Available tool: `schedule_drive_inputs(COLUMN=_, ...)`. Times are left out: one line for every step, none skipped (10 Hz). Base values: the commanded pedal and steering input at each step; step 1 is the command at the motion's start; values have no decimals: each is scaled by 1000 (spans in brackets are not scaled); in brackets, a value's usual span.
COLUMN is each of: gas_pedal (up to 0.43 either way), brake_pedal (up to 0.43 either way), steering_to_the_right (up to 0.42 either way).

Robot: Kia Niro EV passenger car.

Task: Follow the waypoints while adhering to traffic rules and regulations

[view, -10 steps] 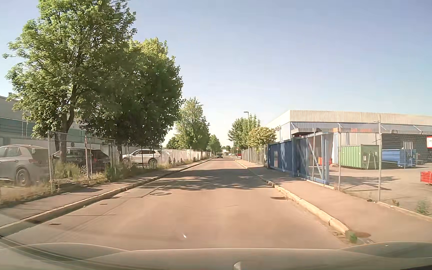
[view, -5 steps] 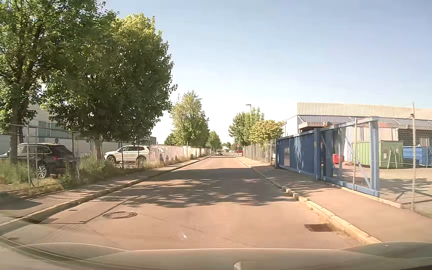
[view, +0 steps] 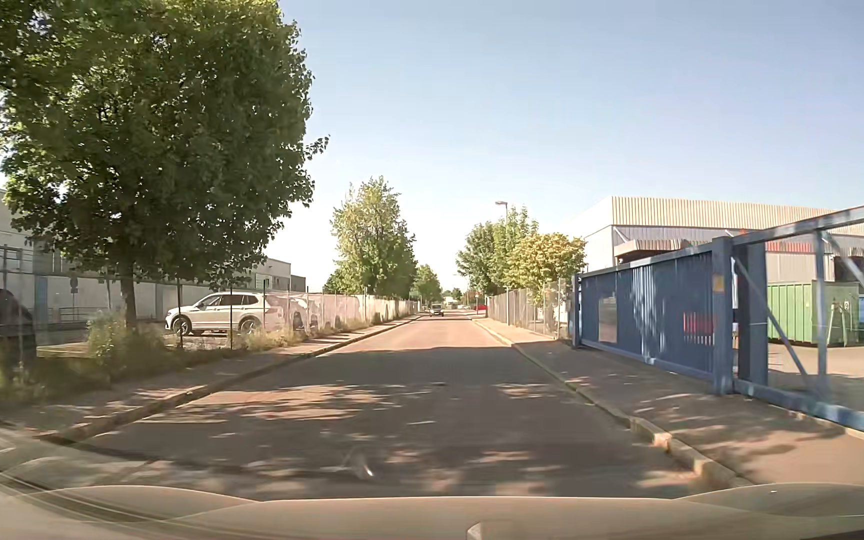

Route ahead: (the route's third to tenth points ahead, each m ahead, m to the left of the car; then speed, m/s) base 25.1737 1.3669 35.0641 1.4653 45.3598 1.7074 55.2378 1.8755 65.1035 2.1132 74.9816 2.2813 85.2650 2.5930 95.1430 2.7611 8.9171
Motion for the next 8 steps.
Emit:
schedule_drive_inputs(gas_pedal=67, brake_pedal=0, steering_to_the_right=4)
schedule_drive_inputs(gas_pedal=67, brake_pedal=0, steering_to_the_right=6)
schedule_drive_inputs(gas_pedal=67, brake_pedal=0, steering_to_the_right=4)
schedule_drive_inputs(gas_pedal=67, brake_pedal=0, steering_to_the_right=1)
schedule_drive_inputs(gas_pedal=67, brake_pedal=0, steering_to_the_right=0)
schedule_drive_inputs(gas_pedal=67, brake_pedal=0, steering_to_the_right=0)
schedule_drive_inputs(gas_pedal=67, brake_pedal=0, steering_to_the_right=-1)
schedule_drive_inputs(gas_pedal=67, brake_pedal=0, steering_to_the_right=-4)
